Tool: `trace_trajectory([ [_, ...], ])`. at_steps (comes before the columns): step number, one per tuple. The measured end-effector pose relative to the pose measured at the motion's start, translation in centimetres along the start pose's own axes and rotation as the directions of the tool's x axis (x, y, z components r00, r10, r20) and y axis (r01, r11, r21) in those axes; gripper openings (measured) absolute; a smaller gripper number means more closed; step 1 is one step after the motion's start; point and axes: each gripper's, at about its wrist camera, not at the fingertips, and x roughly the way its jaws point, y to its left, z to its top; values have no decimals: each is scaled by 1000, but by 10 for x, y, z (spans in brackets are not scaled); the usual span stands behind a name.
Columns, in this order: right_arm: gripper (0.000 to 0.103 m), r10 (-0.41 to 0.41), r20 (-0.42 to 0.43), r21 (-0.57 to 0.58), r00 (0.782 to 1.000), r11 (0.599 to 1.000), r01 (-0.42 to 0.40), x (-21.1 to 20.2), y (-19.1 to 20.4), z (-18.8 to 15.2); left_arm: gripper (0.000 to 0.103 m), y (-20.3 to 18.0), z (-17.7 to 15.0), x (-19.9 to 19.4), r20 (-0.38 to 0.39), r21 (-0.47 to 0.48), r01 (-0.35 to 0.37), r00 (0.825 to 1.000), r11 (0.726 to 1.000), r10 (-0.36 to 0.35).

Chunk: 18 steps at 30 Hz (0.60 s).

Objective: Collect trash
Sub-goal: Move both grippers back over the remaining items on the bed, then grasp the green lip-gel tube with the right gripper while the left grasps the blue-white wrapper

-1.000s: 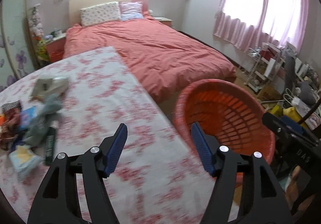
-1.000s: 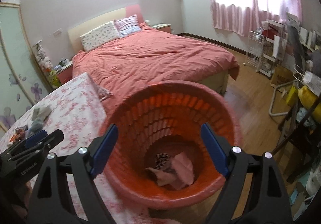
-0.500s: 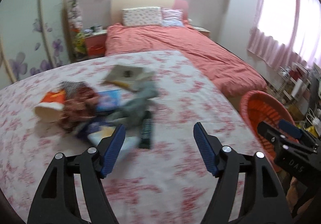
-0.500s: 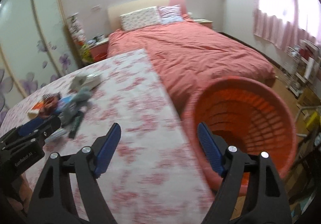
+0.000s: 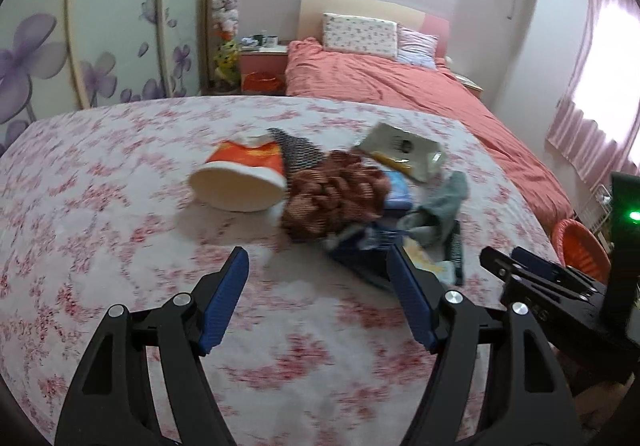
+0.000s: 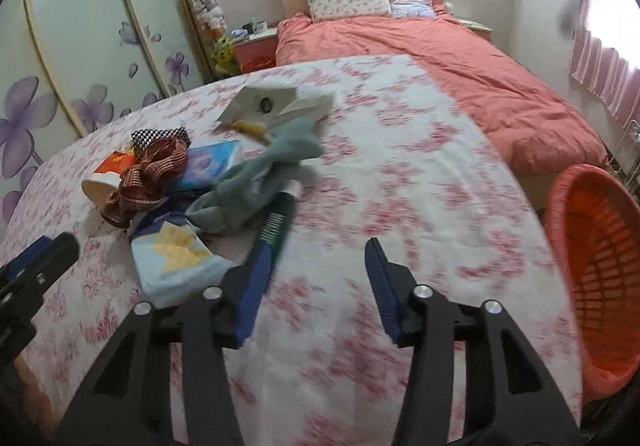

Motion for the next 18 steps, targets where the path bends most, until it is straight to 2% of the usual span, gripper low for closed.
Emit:
trace_trajectory([
  [7,42,6,-26,21,1000,1000,-5,24,18,10,71,21,-2,4,-6,-25,6,1000,1000,-6],
  [11,33,-20,-48,3,999,1000,20,35,21,11,71,24,-3,7,-17,-41,24,1000,999,-24],
  [13,27,-40,-36,-24,999,999,39,34,23,9,71,23,-3,9,-22,-44,35,999,998,-36],
  [14,20,-52,-33,-40,998,998,51,33,23,8,71,21,-4,9,-23,-43,39,999,998,-41],
  [18,20,-67,-28,-52,997,997,65,27,13,1,71,11,-4,12,-33,-38,68,997,997,-69],
])
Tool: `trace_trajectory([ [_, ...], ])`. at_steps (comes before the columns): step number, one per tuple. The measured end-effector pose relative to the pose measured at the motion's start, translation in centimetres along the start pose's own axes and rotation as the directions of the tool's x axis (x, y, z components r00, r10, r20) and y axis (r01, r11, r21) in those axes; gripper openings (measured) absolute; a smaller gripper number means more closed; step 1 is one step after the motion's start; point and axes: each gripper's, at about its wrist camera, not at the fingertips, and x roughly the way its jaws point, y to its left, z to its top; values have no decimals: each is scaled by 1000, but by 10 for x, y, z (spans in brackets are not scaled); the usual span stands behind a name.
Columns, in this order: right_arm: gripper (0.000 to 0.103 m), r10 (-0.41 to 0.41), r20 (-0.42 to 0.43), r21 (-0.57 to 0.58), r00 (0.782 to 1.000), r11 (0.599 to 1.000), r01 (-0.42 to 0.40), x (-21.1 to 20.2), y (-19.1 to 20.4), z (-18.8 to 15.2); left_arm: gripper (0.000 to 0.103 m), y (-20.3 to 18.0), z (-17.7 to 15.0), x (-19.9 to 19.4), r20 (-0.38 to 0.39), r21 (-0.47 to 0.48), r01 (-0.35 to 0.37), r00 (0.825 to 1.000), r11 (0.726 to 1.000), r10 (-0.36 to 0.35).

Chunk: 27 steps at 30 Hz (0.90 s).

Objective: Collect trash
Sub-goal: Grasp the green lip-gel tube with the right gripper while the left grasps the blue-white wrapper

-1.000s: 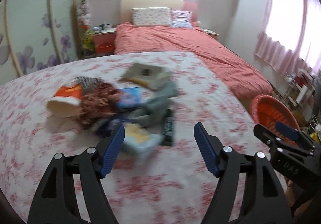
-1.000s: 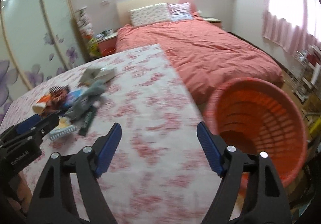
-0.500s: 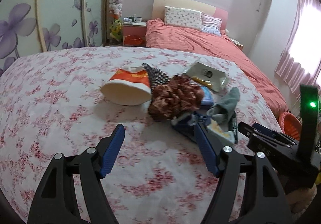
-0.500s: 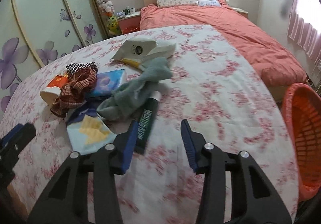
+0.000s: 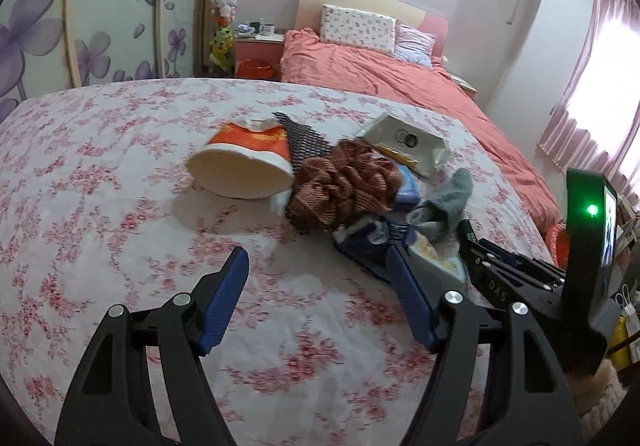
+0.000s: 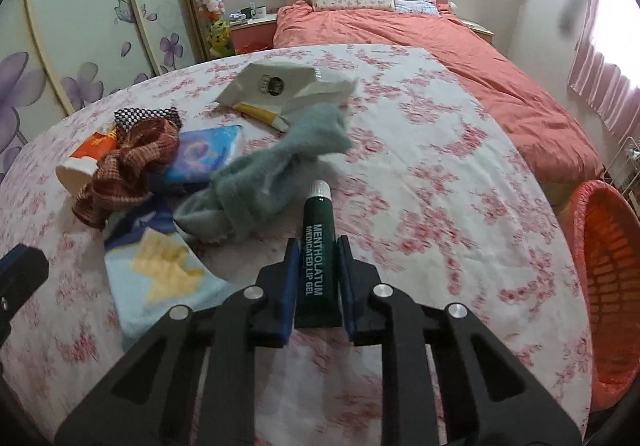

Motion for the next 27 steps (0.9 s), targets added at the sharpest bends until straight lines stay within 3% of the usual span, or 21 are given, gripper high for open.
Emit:
trace_trajectory([
  [8,20,-51,2,69,999,996,51,-15,-47,-15,71,-45,5,14,-26,26,54,998,998,-54],
  [14,19,-44,-1,82,999,996,44,-23,-58,-23,71,-76,2,36,-69,113,-2,998,994,10],
  [24,20,-27,2,98,1000,995,26,-28,-60,-30,71,-35,-15,30,-104,100,-80,990,992,91],
  [27,20,-26,2,98,1000,995,26,-28,-60,-30,71,-25,-12,21,-100,57,-39,994,998,44],
])
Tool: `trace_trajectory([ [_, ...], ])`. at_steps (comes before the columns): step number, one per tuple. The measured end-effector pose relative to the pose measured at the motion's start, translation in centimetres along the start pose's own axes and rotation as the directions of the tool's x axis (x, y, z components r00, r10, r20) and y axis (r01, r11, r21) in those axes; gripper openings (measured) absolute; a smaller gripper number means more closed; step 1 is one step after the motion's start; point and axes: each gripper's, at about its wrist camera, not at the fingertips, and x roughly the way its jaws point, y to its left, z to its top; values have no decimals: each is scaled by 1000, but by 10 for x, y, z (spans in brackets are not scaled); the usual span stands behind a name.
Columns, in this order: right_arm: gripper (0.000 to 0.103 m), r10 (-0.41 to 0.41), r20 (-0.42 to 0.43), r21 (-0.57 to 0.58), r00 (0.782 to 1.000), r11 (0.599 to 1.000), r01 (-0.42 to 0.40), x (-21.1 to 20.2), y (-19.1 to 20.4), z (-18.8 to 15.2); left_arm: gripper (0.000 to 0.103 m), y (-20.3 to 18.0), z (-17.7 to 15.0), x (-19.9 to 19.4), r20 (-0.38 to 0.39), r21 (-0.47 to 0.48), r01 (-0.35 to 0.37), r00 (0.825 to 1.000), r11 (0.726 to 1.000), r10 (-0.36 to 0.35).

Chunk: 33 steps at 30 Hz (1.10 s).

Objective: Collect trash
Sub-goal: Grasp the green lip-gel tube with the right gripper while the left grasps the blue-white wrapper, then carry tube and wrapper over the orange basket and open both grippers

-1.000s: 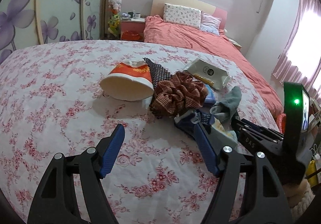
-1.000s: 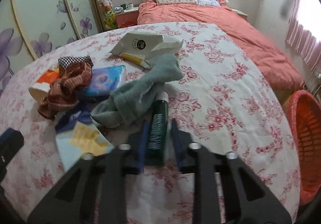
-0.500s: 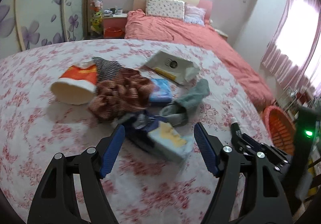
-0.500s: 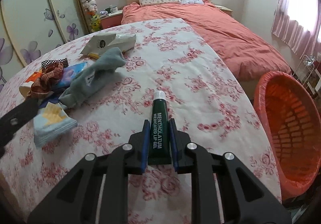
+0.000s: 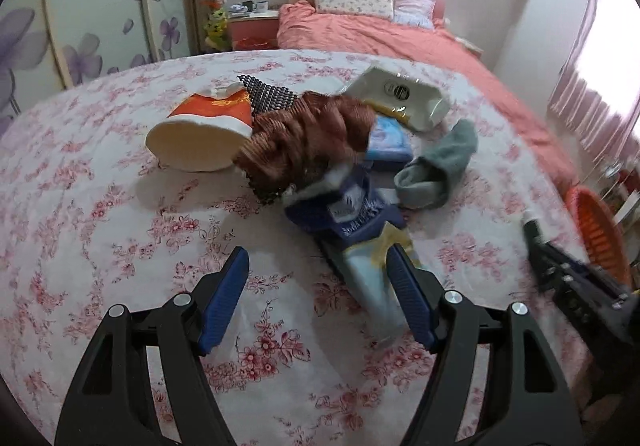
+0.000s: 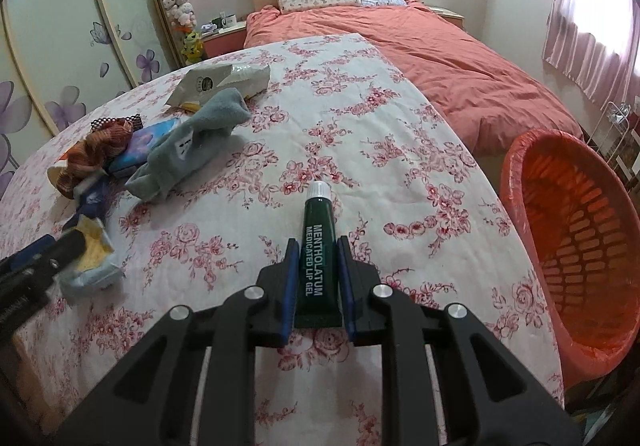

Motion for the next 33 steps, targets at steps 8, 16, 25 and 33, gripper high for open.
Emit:
trace_trajectory([
  [8,20,8,-1,6,1000,1000,-8,-4,1,-4,75,-23,13,6,-6,-18,26,1000,1000,-26],
  [16,20,12,5,-2,1000,1000,-12,-8,1,-9,65,-24,-2,24,-58,-12,-40,998,999,39],
  [25,19,15,23,13,1000,1000,-15,-20,-9,-16,41,-24,-5,9,0,-20,61,998,998,-61],
  [33,19,15,63,32,998,999,-17,-44,-22,-18,41,-44,-7,-11,41,17,95,995,995,-96],
])
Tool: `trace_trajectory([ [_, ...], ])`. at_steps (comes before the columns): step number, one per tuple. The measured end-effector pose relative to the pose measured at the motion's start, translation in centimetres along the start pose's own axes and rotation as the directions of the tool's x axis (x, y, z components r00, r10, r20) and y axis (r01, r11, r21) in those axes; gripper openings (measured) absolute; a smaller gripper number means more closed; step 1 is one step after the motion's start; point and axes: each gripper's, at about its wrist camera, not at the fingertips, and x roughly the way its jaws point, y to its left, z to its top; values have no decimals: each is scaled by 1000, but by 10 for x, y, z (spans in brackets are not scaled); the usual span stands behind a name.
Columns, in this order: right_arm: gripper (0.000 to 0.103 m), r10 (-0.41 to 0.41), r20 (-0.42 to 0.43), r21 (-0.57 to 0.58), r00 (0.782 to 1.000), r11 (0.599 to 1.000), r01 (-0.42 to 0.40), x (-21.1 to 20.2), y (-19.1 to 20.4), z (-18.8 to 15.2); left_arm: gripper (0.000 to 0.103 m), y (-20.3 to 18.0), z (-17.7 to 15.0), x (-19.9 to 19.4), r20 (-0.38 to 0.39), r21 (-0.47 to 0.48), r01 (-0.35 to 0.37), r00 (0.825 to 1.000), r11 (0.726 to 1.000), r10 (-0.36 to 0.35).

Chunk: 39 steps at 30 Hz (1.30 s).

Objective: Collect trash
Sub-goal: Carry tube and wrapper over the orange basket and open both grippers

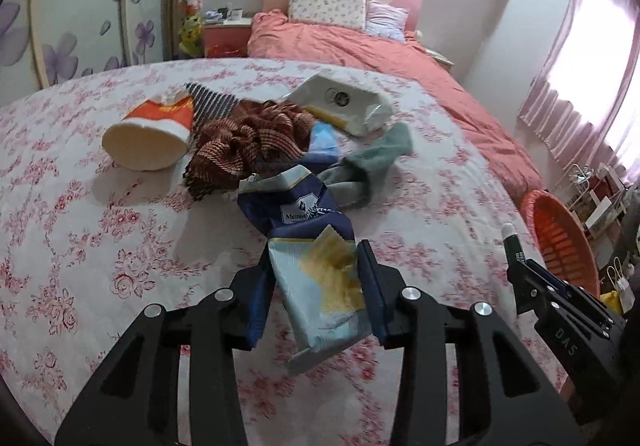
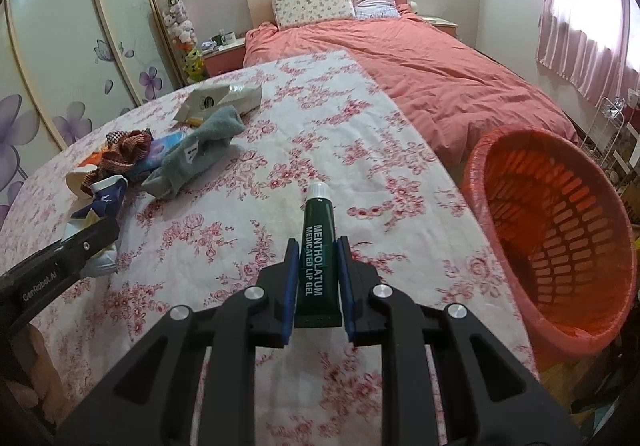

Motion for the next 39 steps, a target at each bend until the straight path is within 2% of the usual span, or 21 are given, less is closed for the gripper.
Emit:
trace_trajectory([
  [11,19,-15,74,46,997,999,11,-38,-28,2,41,-44,4,-22,49,64,94,994,994,-97],
  [20,19,-55,140,121,989,992,38,-66,-71,4,41,-91,7,-25,58,128,183,980,975,-192],
  [32,20,-164,212,232,963,966,114,-97,-139,9,41,-172,6,-8,16,249,312,945,917,-326],
  [39,20,-207,215,295,954,945,139,-103,-177,5,41,-212,0,2,-21,307,364,926,879,-376],
])
